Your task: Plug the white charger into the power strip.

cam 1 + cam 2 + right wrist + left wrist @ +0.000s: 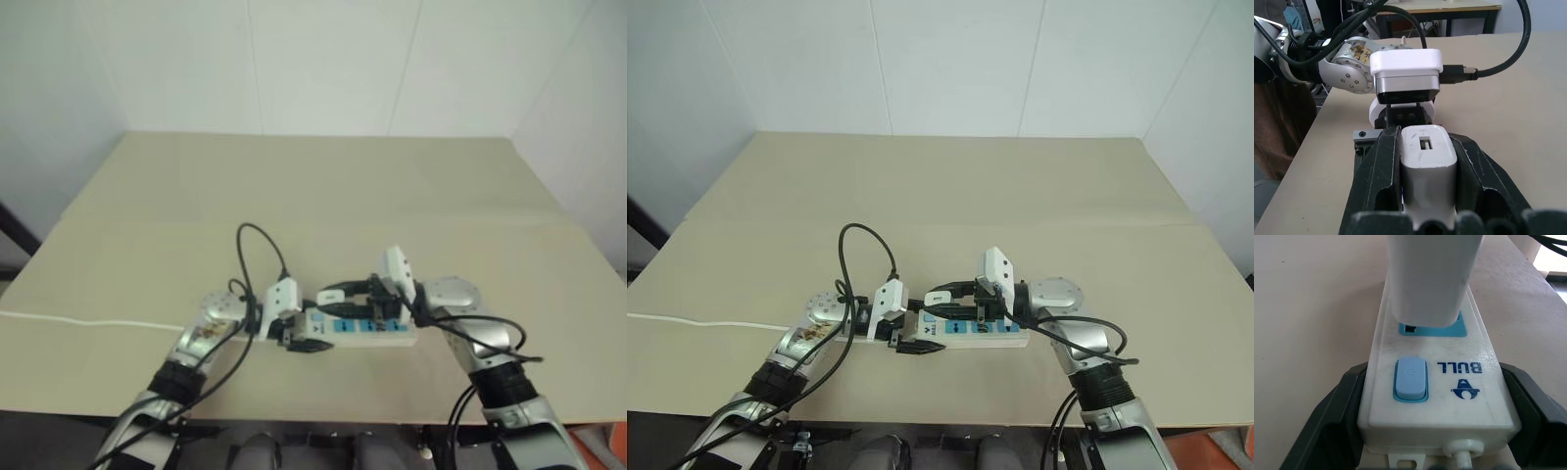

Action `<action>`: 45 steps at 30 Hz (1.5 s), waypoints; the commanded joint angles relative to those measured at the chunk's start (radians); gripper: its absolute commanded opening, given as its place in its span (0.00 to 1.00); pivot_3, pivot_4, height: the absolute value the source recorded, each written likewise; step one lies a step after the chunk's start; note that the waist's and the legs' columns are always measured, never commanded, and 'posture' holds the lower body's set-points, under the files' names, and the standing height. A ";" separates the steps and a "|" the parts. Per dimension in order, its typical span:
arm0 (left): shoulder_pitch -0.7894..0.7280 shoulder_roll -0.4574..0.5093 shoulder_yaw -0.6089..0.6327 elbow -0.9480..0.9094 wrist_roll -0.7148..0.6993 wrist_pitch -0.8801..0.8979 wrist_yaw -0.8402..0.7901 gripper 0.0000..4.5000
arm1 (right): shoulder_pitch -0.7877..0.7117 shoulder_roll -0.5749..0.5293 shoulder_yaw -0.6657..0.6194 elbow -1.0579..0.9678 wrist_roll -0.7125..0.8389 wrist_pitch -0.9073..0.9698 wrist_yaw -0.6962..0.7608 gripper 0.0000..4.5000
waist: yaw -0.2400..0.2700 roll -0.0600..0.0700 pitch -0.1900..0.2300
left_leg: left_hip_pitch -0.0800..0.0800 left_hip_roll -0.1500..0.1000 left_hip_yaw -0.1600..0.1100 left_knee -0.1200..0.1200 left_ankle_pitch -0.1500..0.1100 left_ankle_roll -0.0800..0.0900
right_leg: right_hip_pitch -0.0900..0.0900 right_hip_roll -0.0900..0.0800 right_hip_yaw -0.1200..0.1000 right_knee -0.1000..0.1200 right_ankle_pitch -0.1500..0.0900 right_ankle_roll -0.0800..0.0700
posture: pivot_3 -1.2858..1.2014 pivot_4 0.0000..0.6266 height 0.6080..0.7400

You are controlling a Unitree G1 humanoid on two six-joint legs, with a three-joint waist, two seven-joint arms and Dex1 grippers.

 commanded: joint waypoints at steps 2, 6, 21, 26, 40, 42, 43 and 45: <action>0.007 0.003 -0.028 0.012 0.018 0.000 -0.008 0.74 | -0.008 0.002 -0.013 -0.010 0.013 -0.011 -0.001 0.27 | 0.000 0.000 0.000 | 0.000 0.000 0.000 0.000 0.000 0.000 | 0.000 0.000 0.000 0.000 0.000 0.000 | 0.52 0.24 1.00; 0.006 0.002 -0.028 0.015 0.018 -0.003 -0.008 0.74 | -0.002 -0.001 -0.014 0.015 0.004 -0.020 -0.002 0.27 | 0.000 0.000 0.000 | 0.000 0.000 0.000 0.000 0.000 0.000 | 0.000 0.000 0.000 0.000 0.000 0.000 | 0.52 0.24 1.00; 0.000 0.000 -0.031 0.025 0.018 -0.009 -0.012 0.74 | -0.004 -0.025 -0.032 0.087 -0.008 -0.046 -0.007 0.27 | 0.000 0.000 0.000 | 0.000 0.000 0.000 0.000 0.000 0.000 | 0.000 0.000 0.000 0.000 0.000 0.000 | 0.52 0.24 1.00; -0.001 0.001 -0.031 0.032 0.019 -0.013 -0.013 0.74 | 0.009 -0.031 -0.029 0.087 -0.010 -0.054 -0.007 0.27 | 0.001 0.000 0.000 | 0.001 0.000 0.000 0.000 0.000 0.000 | 0.001 0.000 0.000 0.000 0.000 0.000 | 0.52 0.24 1.00; 0.001 0.008 -0.029 0.032 0.020 -0.021 -0.013 0.74 | 0.054 -0.050 0.004 0.123 -0.053 -0.145 0.006 0.27 | 0.003 0.000 -0.001 | 0.001 0.000 0.000 0.000 0.000 0.000 | 0.001 0.000 0.000 0.000 0.000 0.000 | 0.52 0.24 1.00; 0.001 0.010 -0.029 0.031 0.020 -0.020 -0.015 0.74 | 0.061 -0.047 0.010 0.126 -0.057 -0.157 0.002 0.27 | 0.003 0.000 -0.001 | 0.001 0.000 0.000 0.000 0.000 0.000 | 0.001 0.000 0.000 0.000 0.000 0.000 | 0.52 0.24 1.00; 0.000 0.010 -0.029 0.031 0.020 -0.019 -0.016 0.74 | 0.062 -0.045 0.013 0.130 -0.059 -0.164 0.000 0.27 | 0.003 0.000 -0.001 | 0.001 0.000 0.000 0.000 0.000 0.000 | 0.001 0.000 0.000 0.000 0.000 0.000 | 0.52 0.24 1.00; 0.000 0.011 -0.029 0.031 0.020 -0.020 -0.017 0.74 | 0.064 -0.041 0.017 0.142 -0.062 -0.175 -0.003 0.27 | 0.003 0.000 -0.001 | 0.001 0.000 0.000 0.000 0.000 0.000 | 0.001 0.000 0.000 0.000 0.000 0.000 | 0.52 0.24 1.00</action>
